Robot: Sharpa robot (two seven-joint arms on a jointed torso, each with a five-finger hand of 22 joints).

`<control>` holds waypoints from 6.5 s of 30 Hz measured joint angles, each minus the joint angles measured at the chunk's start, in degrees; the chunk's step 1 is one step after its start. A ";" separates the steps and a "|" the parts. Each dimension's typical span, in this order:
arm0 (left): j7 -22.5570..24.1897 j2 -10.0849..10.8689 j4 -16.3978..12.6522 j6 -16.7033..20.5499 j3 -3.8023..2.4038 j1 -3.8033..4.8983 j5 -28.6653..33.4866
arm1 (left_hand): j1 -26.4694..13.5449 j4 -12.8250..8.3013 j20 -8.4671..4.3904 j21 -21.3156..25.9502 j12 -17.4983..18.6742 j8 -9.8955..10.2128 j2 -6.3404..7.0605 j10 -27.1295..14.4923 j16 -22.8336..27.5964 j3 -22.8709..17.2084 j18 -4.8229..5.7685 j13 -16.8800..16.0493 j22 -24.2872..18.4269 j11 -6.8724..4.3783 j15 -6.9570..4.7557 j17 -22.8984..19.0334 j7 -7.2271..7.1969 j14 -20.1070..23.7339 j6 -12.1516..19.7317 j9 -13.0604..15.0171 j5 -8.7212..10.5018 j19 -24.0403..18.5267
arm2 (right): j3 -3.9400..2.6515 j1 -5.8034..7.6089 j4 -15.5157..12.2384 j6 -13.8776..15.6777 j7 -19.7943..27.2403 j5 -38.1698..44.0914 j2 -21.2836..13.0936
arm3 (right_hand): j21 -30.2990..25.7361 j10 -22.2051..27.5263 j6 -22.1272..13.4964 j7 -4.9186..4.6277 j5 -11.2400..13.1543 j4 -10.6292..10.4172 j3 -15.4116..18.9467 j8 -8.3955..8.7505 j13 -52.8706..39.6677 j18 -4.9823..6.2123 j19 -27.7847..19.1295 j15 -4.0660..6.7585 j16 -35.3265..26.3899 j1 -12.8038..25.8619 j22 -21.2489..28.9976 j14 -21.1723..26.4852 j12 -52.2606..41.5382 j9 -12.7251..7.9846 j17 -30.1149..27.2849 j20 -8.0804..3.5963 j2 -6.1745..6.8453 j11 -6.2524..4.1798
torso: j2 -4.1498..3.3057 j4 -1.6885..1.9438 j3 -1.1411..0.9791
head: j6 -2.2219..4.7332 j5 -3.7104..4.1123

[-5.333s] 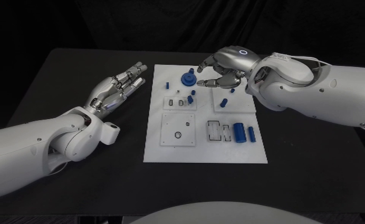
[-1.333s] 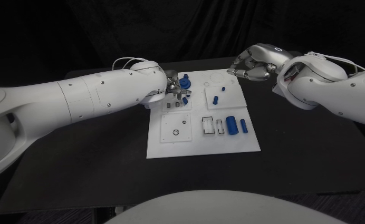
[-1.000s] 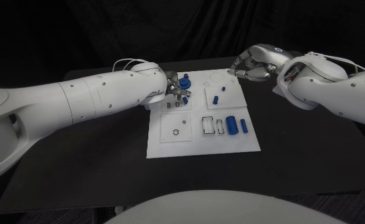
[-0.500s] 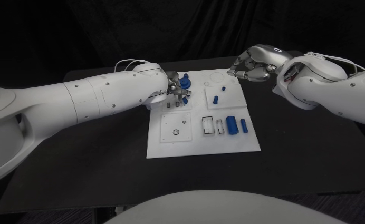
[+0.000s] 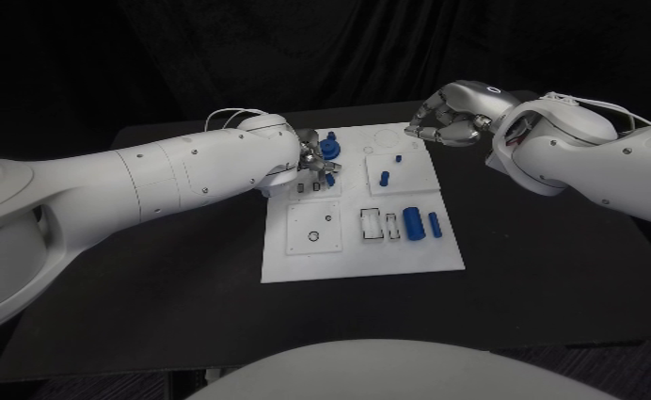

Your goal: Assemble the parts on the task board

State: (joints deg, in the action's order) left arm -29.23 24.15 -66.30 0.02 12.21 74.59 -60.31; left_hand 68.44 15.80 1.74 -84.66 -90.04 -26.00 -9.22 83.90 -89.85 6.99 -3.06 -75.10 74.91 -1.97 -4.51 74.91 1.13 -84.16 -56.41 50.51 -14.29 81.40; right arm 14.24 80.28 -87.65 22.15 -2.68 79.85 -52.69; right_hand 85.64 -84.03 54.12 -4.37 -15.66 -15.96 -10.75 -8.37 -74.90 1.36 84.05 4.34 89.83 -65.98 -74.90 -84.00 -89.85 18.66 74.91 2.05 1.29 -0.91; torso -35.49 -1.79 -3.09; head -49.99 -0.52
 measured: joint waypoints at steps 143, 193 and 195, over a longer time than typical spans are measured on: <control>1.23 3.58 -2.15 -1.66 -0.07 -1.19 -0.08 | -1.48 -5.14 0.01 3.55 0.00 10.43 10.90 0.07 0.00 -27.59 0.00 0.16 0.00 -0.01 0.01 0.01 0.85 0.00 -2.80 7.71 -13.49 -2.48 | 0.01 -0.01 1.31 -6.65 -3.39 -0.01 0.29 | -2.90 0.00 0.55 -0.27 0.00 0.16 -0.48 0.00 -0.04 0.00 -0.21 0.00 0.00 -1.45 -0.03 0.00 0.00 0.11 0.00 0.21 0.08 0.00 | -0.10 -0.01 -0.13 | 0.00 -0.42; 2.11 4.83 -3.17 0.27 -0.11 -1.93 -0.21 | -3.13 -6.27 0.42 5.04 0.01 11.37 11.05 0.06 0.00 -29.66 0.00 0.16 0.00 -0.01 0.01 0.00 0.72 0.00 -2.56 8.46 -11.02 -3.70 | 0.01 -0.02 1.44 -9.48 -5.00 -0.02 0.19 | -4.07 0.00 0.92 -0.29 0.00 0.64 -0.96 0.00 -0.01 0.00 -0.20 0.00 0.00 -2.40 -0.01 0.00 0.00 0.19 0.00 0.20 -0.02 0.00 | -0.10 -0.04 -0.14 | 0.00 -0.69; 2.29 5.19 -3.69 0.77 -0.08 -1.97 -0.21 | -3.14 -6.50 0.42 5.04 0.00 11.37 11.05 0.06 0.00 -29.89 0.00 0.16 0.00 -0.01 0.01 0.00 0.73 0.01 -2.56 8.48 -10.93 -3.70 | 0.01 -0.02 1.44 -9.55 -5.05 -0.02 0.15 | -4.07 0.00 0.92 -0.29 0.00 0.64 -0.96 0.00 -0.01 0.00 -0.21 0.00 0.00 -2.40 0.00 0.00 0.00 0.19 0.00 0.21 -0.02 0.00 | -0.10 -0.07 -0.15 | 0.00 -0.73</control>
State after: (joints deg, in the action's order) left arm -26.93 29.34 -69.99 0.79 12.13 72.62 -60.51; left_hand 65.30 9.30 2.17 -79.62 -90.04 -14.63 1.83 83.97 -89.85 -22.90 -3.05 -74.94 74.91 -1.98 -4.50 74.91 1.87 -84.15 -58.98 58.99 -25.22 77.71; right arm 14.25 80.26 -86.21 12.61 -7.73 79.84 -52.54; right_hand 81.57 -84.03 55.04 -4.66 -15.66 -15.32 -11.71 -8.37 -74.92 1.35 83.84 4.34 89.83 -68.38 -74.91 -84.00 -89.85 18.85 74.91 2.26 1.27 -0.91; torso -35.59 -1.85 -3.24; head -49.99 -1.24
